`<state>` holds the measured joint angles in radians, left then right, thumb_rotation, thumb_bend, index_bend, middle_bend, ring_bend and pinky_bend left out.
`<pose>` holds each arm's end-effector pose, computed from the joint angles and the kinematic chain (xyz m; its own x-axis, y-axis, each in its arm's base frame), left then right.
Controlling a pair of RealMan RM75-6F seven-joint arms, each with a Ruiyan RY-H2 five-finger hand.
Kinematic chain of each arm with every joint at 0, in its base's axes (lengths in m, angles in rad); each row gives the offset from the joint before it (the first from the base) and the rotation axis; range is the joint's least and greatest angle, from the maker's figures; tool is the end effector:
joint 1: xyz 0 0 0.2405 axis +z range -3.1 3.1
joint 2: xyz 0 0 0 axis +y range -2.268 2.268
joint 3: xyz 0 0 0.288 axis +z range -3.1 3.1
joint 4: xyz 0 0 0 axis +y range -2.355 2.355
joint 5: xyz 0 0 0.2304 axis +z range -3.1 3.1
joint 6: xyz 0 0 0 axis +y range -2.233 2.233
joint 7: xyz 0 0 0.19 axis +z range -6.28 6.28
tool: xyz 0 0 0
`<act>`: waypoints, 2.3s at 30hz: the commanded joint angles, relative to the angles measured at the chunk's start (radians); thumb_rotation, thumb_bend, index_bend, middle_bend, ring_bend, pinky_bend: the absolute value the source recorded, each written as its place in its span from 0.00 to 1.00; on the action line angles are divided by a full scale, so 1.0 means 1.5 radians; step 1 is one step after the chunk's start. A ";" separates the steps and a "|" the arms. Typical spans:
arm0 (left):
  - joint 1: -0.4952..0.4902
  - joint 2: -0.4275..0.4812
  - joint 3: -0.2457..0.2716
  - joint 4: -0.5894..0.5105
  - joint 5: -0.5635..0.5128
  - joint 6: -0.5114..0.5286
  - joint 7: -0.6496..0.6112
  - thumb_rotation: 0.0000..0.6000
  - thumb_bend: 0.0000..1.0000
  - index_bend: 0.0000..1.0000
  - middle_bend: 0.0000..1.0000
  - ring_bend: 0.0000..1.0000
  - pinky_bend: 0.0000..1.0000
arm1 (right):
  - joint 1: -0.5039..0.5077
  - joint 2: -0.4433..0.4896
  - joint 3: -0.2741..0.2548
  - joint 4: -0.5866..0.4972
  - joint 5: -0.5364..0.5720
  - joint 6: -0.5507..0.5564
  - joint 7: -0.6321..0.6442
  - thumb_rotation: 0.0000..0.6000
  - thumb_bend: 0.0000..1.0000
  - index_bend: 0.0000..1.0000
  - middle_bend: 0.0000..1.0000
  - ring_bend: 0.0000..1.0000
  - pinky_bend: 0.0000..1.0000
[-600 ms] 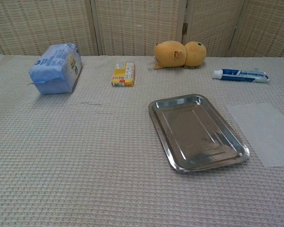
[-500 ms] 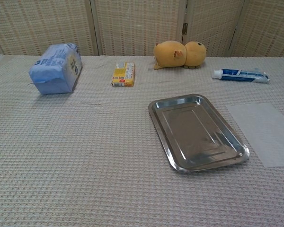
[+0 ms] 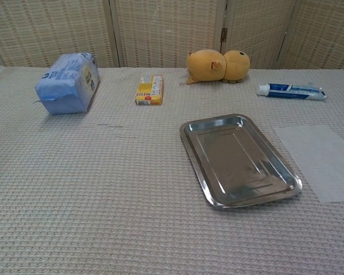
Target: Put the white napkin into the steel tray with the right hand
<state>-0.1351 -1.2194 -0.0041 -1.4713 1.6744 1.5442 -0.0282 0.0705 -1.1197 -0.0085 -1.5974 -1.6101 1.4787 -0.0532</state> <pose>-0.3262 0.2360 0.1199 0.4124 -0.0305 0.9105 0.8850 -0.2236 -0.4083 -0.3412 -0.2115 0.1357 0.4667 -0.0654 0.8820 -0.8821 -0.1067 0.4588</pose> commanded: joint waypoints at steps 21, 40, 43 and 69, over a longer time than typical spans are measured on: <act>-0.005 -0.012 0.004 0.030 0.014 0.026 -0.050 1.00 0.38 0.04 0.00 0.00 0.00 | 0.014 -0.150 -0.052 0.302 -0.084 0.002 0.156 1.00 0.36 0.28 0.00 0.00 0.00; 0.004 -0.016 -0.008 0.022 -0.002 0.044 -0.014 1.00 0.39 0.04 0.00 0.00 0.00 | 0.021 -0.258 -0.039 0.415 -0.031 -0.063 0.030 1.00 0.52 0.28 0.00 0.00 0.00; 0.005 -0.013 -0.009 0.019 -0.003 0.047 -0.016 1.00 0.39 0.04 0.00 0.00 0.00 | 0.026 -0.265 -0.034 0.421 -0.027 -0.064 0.029 1.00 0.52 0.28 0.00 0.00 0.00; 0.000 -0.009 -0.009 0.022 -0.011 0.033 -0.026 1.00 0.39 0.04 0.00 0.00 0.00 | 0.102 -0.267 -0.042 0.416 -0.017 -0.181 -0.040 1.00 0.52 0.08 0.00 0.00 0.00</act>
<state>-0.1345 -1.2324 -0.0173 -1.4391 1.6580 1.5932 -0.0668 0.2200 -1.5212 -0.0704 -0.9706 -1.6371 1.2120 -0.1091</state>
